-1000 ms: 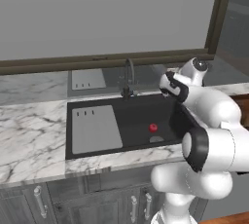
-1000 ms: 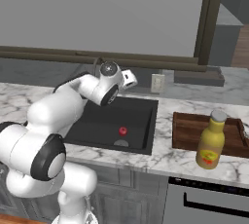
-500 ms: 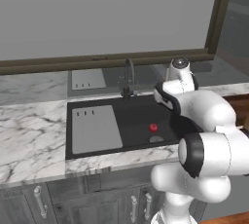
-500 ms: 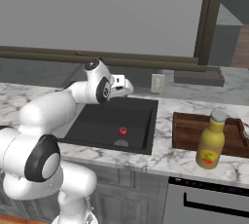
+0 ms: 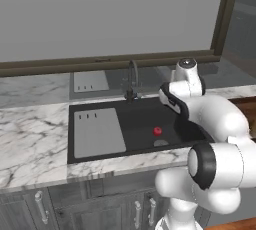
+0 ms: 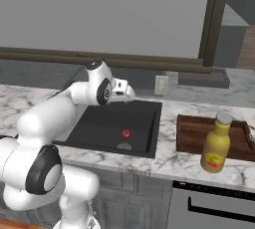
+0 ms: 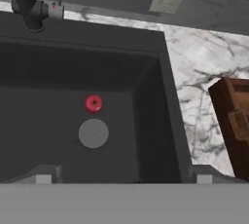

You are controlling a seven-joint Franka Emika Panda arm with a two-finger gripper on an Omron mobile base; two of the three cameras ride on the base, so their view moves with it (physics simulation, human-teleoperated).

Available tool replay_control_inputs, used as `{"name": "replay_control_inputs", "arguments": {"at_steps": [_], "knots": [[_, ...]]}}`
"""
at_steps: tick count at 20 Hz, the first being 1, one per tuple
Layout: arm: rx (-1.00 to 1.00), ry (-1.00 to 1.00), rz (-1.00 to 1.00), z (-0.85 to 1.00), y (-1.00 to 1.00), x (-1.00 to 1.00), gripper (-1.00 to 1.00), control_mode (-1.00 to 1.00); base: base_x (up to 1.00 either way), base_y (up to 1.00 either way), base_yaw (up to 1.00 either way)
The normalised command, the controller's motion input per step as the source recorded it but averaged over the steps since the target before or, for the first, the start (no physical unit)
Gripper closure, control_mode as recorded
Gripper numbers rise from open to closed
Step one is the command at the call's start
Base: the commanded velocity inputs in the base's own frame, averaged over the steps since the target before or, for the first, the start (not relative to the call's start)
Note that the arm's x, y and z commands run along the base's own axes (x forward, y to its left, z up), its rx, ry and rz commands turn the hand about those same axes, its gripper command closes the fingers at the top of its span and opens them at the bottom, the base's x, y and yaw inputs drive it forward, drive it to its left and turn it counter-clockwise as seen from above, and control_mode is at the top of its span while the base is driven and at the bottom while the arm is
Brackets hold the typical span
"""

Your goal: Pick up all produce items and place them in the sink. Turn on the sink faucet to wash them. Then turn the sink off and put them in the tray.

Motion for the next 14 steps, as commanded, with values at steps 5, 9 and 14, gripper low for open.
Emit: {"name": "replay_control_inputs", "arguments": {"at_steps": [5,9,14], "knots": [[0.14,0.00,0.00,-0.03,0.00,-0.13,-1.00,-1.00,0.00,0.00,0.00],[0.03,0.00,0.00,-0.18,0.00,0.00,-1.00,-1.00,0.00,0.00,0.00],[0.00,0.01,0.00,-0.20,0.00,0.00,-1.00,-1.00,0.00,0.00,0.00]]}}
